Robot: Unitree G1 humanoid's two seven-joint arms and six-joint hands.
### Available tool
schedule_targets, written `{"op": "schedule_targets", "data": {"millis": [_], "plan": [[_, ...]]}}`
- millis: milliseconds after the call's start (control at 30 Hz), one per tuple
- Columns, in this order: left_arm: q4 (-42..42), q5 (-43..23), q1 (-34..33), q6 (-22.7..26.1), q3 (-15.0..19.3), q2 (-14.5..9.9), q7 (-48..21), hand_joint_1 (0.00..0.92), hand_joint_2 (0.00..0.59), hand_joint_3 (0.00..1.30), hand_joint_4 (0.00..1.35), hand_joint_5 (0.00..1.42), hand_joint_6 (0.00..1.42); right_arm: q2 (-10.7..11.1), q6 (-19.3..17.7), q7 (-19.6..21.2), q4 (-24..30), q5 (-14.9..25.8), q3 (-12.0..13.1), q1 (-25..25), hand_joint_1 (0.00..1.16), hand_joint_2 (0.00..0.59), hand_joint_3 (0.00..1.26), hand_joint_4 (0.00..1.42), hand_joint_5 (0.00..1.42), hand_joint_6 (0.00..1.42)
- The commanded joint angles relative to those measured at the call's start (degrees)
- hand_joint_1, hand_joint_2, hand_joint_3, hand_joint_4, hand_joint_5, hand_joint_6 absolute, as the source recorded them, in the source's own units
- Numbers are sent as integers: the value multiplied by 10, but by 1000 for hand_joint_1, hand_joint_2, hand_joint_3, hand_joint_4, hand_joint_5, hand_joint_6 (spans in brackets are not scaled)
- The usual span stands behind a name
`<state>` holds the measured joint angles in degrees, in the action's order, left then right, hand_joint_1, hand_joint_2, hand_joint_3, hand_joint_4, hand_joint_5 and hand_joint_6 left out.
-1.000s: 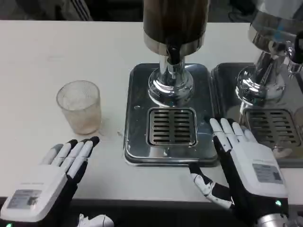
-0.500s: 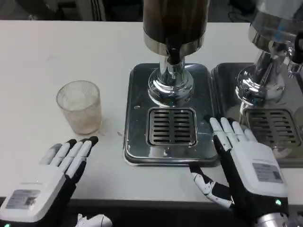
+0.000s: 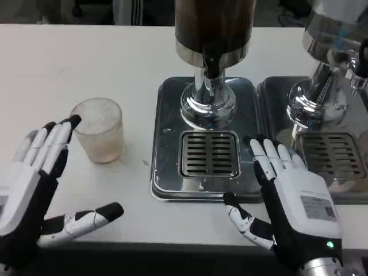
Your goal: Grasp the cup under the faucet to collect the drink, then remove the cup.
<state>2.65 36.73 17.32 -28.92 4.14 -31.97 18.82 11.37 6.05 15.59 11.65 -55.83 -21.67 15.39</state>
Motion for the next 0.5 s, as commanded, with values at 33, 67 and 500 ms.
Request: {"op": "schedule_targets", "data": {"millis": [33, 67, 500], "plan": [[36, -15, -30, -12, 11, 4, 22, 0, 12, 0, 0, 0, 0, -9, 5, 12, 9, -4, -3, -3, 503, 410, 54, 0, 0, 0], [46, -19, -38, -15, 12, 6, 25, 0, 12, 0, 0, 0, 0, -10, 5, 11, 9, -4, -3, -4, 502, 410, 54, 0, 0, 0], [302, -67, -199, -75, -10, 34, 81, 126, 10, 0, 0, 36, 75, -10, 7, -7, 3, 9, 1, -11, 508, 417, 82, 0, 0, 0]]}}
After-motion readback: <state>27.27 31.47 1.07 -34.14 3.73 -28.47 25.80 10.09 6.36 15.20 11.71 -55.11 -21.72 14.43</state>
